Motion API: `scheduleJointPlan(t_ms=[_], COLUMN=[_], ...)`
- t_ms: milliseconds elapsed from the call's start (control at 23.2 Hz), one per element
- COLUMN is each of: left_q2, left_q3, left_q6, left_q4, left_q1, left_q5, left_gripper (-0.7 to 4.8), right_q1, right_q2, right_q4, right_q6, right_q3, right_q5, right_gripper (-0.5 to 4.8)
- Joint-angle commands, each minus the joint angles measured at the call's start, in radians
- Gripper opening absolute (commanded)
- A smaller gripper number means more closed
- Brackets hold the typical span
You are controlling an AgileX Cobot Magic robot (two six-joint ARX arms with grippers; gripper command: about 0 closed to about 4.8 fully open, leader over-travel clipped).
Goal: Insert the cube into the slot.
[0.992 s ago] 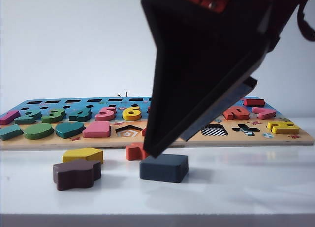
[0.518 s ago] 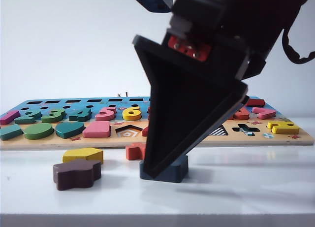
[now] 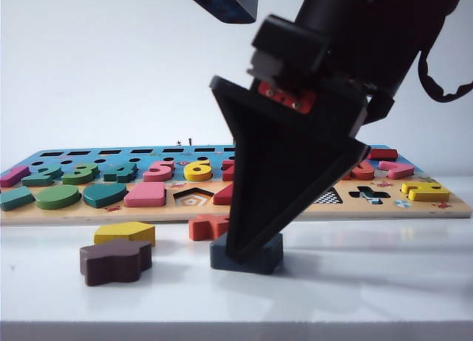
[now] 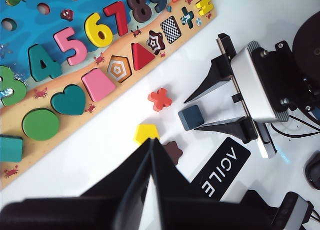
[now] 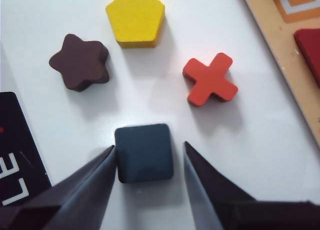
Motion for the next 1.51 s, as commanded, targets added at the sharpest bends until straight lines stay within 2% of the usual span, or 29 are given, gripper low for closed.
scheduleJointPlan(t_ms=[43, 345, 647, 906, 992, 1208, 1337, 1510], left_q2=[0.0, 0.0, 0.0, 0.0, 0.0, 0.0, 0.0, 0.0], left_q3=[0.005, 0.005, 0.005, 0.005, 0.005, 0.005, 0.005, 0.005], left_q6=[0.008, 0.008, 0.008, 0.008, 0.008, 0.008, 0.008, 0.008], left_q4=[0.006, 0.006, 0.006, 0.006, 0.007, 0.006, 0.006, 0.006], left_q1=[0.001, 0.001, 0.001, 0.001, 0.001, 0.001, 0.001, 0.001], left_q5=[0.005, 0.005, 0.005, 0.005, 0.005, 0.005, 0.005, 0.005], left_gripper=[0.17, 0.17, 0.17, 0.17, 0.17, 0.17, 0.17, 0.17], right_q1=[0.0, 0.0, 0.0, -0.001, -0.008, -0.049, -0.102, -0.159], right_q2=[-0.001, -0.001, -0.001, -0.011, -0.034, -0.073, -0.117, -0.154], right_q4=[0.013, 0.013, 0.013, -0.001, -0.04, -0.108, -0.169, -0.19], right_q6=[-0.008, -0.007, -0.008, -0.039, -0.091, -0.206, -0.336, -0.484], right_q3=[0.004, 0.004, 0.004, 0.013, 0.046, 0.105, 0.144, 0.145], right_q5=[0.005, 0.005, 0.005, 0.019, 0.074, 0.136, 0.229, 0.232], right_gripper=[2.15, 2.01, 1.11, 1.11, 1.11, 1.11, 1.11, 1.11])
